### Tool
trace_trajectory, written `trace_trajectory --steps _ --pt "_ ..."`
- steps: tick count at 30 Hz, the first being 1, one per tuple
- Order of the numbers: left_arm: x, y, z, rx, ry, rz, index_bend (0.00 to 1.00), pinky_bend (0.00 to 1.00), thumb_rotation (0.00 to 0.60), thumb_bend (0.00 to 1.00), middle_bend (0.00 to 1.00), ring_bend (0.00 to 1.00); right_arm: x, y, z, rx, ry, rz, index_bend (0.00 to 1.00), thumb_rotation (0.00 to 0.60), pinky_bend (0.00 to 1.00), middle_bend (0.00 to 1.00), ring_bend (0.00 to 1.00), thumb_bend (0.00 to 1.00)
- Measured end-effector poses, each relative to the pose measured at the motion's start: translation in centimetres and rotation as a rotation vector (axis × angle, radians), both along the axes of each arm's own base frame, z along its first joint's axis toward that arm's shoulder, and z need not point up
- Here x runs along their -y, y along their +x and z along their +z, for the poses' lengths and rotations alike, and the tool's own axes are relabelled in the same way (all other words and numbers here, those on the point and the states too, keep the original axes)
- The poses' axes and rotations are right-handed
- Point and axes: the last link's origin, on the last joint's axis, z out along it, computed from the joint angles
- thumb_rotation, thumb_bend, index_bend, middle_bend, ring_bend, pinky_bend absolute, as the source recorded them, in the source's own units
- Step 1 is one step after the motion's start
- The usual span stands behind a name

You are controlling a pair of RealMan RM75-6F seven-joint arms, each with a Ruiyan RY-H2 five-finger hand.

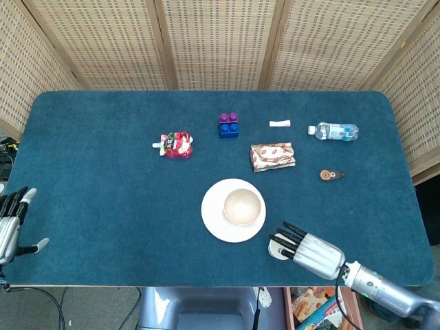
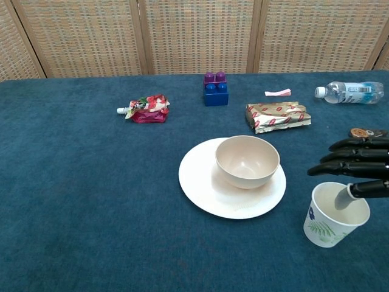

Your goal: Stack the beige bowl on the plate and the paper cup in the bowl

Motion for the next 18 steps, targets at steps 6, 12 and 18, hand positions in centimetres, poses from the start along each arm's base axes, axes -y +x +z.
trace_trajectory --steps 6,12,18 --pt "0.0 -0.1 0.0 0.0 0.0 0.002 0.0 0.0 0.6 0.0 0.0 0.0 0.5 0.3 -0.9 0.013 0.002 0.001 0.34 0.6 0.0 0.0 0.0 0.24" --pt "-0.1 -0.2 0.1 0.001 0.002 0.008 0.0 0.0 0.6 0.0 0.0 0.0 1.3 -0.3 -2.3 -0.013 0.008 -0.032 0.47 0.6 0.0 0.0 0.0 0.28" --pt "-0.2 -0.2 -0.1 -0.002 -0.002 0.01 0.0 0.0 0.6 0.0 0.0 0.0 1.7 -0.8 -3.0 -0.002 0.023 -0.054 0.56 0.6 0.0 0.0 0.0 0.41"
